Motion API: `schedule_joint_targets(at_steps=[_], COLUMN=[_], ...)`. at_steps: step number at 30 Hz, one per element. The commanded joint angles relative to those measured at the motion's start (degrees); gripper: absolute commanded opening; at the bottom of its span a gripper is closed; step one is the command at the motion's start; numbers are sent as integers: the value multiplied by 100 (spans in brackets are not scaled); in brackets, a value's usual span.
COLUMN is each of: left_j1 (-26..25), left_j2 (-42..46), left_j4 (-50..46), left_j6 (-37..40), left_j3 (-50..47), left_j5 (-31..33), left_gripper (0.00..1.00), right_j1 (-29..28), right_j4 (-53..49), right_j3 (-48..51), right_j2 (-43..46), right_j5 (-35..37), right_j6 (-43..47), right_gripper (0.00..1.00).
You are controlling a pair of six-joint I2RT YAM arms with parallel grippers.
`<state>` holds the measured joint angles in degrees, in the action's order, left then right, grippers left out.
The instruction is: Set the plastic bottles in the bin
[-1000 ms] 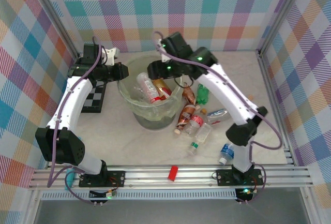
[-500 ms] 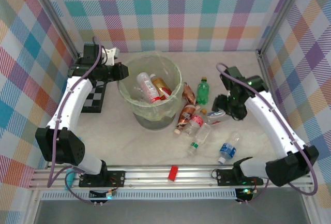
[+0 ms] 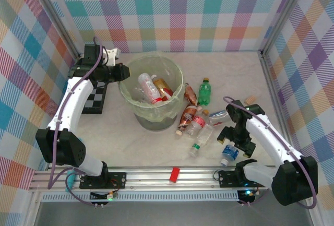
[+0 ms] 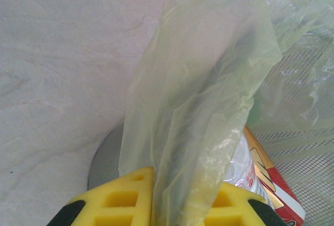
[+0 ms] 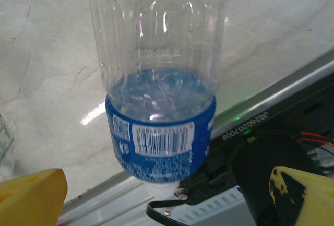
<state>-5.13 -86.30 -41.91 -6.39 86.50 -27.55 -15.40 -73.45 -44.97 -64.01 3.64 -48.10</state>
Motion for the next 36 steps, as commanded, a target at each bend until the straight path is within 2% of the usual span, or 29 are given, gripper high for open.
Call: schedule_joint_targets(at_steps=[1, 10, 14, 18, 22, 25, 31, 36], left_j1=[20, 38, 47, 58, 64, 73, 73, 73], left_j2=[-56, -21, -9, -8, 5, 4, 8, 12], left_j4=[-169, -168, -157, -160, -152, -151, -142, -136], left_j6=[-108, -107, -108, -108, -108, -117, -132, -141], left_j3=[-28, -23, -26, -28, -28, -26, -40, -43], left_j5=[-117, -133, -131, -144, -144, -146, -149, -158], left_gripper=[16, 16, 16, 16, 16, 16, 16, 16], right_j1=[144, 536, 579, 598, 595, 606, 626, 630], right_j4=[657, 1882, 2238, 2383, 2397, 2290, 2025, 1690], right_j3=[208, 800, 938, 996, 1035, 1012, 823, 300], right_j2=[-82, -682, -827, -844, -737, -563, -230, -36], right_j5=[-248, -653, -624, -678, -679, -629, -609, -542], right_j6=[-217, -226, -259, -283, -279, -279, -207, -45], right_gripper=[99, 100, 99, 90, 77, 72, 65, 63])
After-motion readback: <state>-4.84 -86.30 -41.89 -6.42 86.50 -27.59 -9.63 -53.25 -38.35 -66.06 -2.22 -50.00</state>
